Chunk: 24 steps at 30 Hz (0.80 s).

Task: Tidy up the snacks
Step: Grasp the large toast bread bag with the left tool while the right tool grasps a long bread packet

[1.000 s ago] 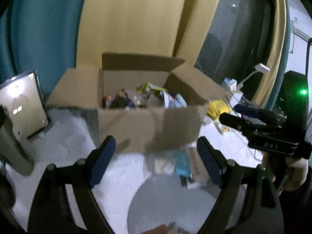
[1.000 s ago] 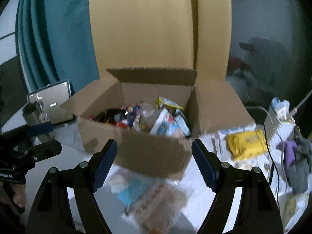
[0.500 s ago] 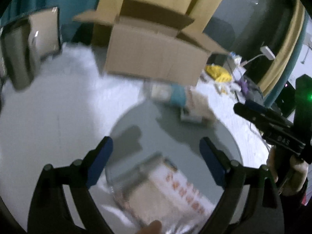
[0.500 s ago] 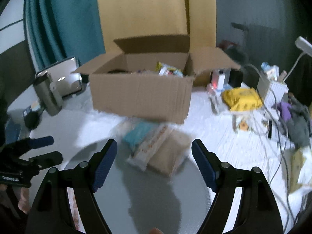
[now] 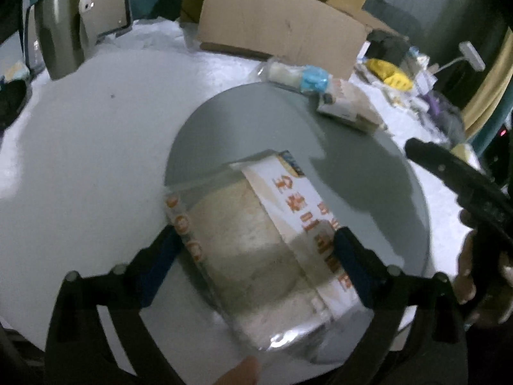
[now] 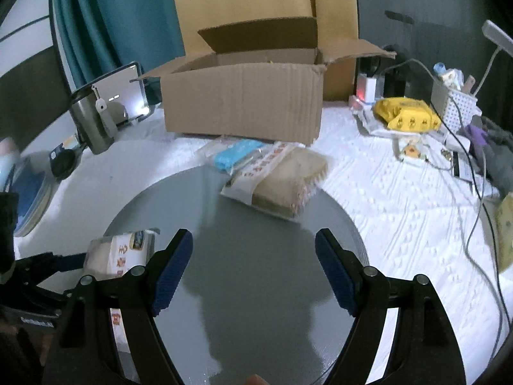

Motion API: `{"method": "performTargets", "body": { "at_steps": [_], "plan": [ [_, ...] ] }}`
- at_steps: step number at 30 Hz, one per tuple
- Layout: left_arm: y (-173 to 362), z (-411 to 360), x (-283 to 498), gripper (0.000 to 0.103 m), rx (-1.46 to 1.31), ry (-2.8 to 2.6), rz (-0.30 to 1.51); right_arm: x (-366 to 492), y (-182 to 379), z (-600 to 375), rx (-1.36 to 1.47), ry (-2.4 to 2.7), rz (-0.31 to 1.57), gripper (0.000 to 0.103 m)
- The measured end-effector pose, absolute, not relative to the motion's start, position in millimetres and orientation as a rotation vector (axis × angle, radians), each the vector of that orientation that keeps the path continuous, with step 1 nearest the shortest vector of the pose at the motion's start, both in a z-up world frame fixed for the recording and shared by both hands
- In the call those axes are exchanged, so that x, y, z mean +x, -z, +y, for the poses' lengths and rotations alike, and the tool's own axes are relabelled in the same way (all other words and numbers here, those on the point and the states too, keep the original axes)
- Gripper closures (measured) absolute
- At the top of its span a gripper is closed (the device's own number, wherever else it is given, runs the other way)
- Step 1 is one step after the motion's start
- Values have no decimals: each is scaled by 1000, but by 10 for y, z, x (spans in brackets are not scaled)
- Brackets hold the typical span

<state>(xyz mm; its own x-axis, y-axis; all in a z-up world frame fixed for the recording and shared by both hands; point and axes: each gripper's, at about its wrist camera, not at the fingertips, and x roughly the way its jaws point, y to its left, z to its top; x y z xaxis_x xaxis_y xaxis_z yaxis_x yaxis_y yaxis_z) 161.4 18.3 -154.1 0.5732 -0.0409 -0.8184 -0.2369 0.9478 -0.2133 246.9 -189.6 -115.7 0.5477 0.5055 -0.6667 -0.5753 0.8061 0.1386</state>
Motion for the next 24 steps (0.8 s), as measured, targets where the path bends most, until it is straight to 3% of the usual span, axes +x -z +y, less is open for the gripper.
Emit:
{"method": "performTargets", "body": {
  "at_steps": [14,18,24],
  "plan": [
    [1649,-73,1966,2,-70,-127,970,2908,1151,-1988,-50,-589,764,21],
    [1604,34,1937,14,-73,-100,950,3153,1144,-1773,-53,-585,786,21],
    [1578,370,1945,21,-135,-80,914,3521,1223,-1358,-67,-527,834,21]
  ]
}}
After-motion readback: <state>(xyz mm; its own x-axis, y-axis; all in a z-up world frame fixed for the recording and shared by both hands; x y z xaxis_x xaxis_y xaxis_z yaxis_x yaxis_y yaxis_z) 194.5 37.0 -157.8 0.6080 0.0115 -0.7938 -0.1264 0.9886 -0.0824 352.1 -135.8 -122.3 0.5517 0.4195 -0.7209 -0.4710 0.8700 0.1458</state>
